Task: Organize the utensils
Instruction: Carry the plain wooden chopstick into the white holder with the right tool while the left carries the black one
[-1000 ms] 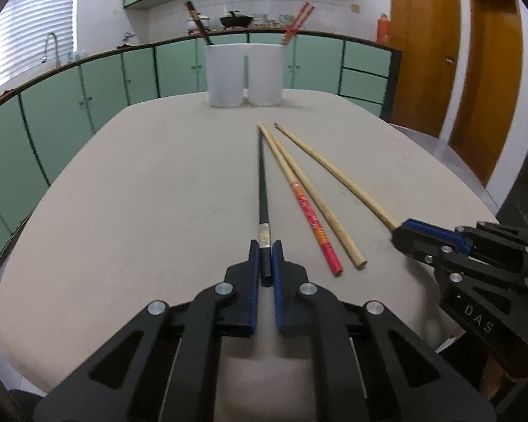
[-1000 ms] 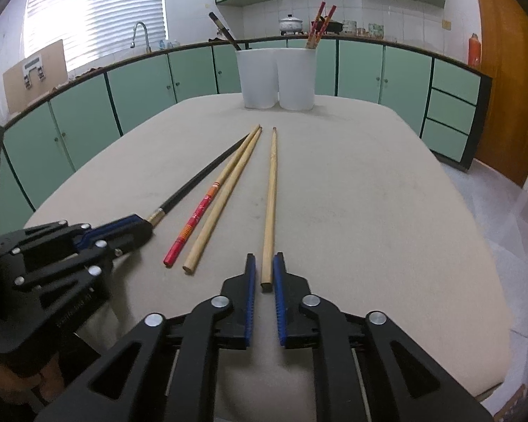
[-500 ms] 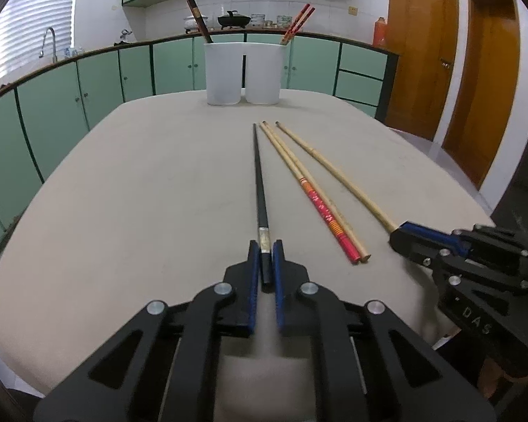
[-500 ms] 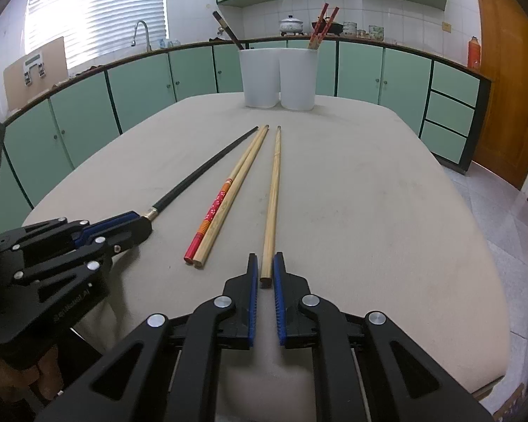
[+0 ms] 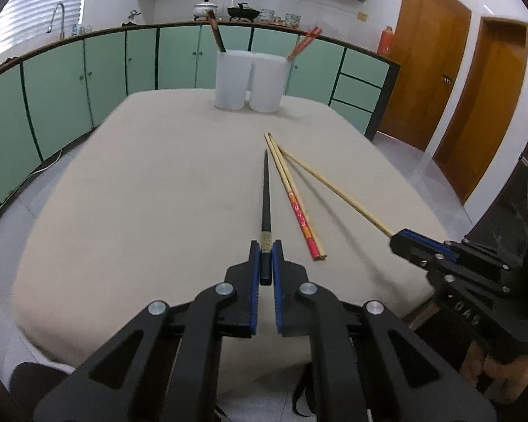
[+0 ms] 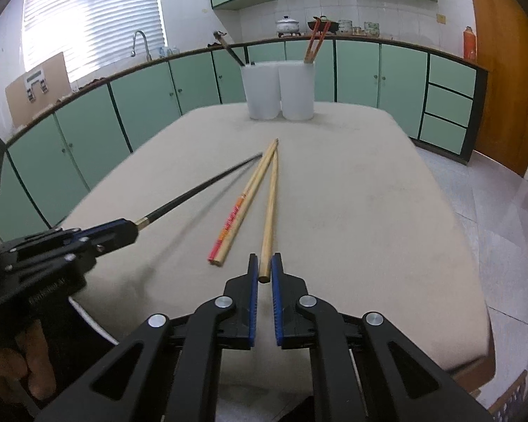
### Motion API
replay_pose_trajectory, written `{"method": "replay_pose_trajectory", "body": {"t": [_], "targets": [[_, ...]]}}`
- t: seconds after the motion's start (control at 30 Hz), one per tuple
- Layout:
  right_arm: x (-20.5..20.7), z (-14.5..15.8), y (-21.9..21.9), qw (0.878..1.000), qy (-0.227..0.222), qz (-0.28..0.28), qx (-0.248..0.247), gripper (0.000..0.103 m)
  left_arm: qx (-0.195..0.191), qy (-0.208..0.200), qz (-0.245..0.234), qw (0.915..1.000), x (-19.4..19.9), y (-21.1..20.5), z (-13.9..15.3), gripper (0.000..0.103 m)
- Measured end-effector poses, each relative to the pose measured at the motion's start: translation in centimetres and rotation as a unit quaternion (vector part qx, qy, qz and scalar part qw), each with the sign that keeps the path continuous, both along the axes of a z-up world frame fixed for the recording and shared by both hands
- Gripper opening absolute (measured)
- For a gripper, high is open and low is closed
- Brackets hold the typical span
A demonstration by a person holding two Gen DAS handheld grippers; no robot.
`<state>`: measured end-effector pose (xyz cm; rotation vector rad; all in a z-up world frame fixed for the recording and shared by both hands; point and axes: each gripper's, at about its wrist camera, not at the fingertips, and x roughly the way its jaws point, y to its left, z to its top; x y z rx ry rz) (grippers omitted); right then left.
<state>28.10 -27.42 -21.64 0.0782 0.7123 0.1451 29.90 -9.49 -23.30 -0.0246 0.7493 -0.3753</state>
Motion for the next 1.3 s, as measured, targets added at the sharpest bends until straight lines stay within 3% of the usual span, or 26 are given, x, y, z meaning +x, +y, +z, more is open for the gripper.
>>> {"method": "replay_pose_trajectory", "body": {"t": [0.4, 0.77, 1.03, 1.3], "targets": [[0.5, 10.9, -1.3, 0.999, -0.015, 0.036, -0.008, 0.007, 0.003, -0.011, -0.018, 0.9998, -0.4, 2.1, 7.7, 0.006], [4.5, 15.0, -1.0, 0.996, 0.015, 0.077, -0.049, 0.007, 0.009, 0.01, -0.054, 0.9984, 2.1, 2.3, 11.7, 0.006], [7.8, 17.1, -0.4, 0.992, 0.044, 0.095, -0.07, 0.007, 0.014, 0.048, -0.075, 0.9959, 5.6, 1.7, 13.2, 0.006], [10.6, 20.8, -0.2, 0.989, 0.058, 0.106, -0.082, 0.007, 0.035, 0.018, -0.087, 0.9955, 7.7, 0.7, 17.6, 0.006]]}}
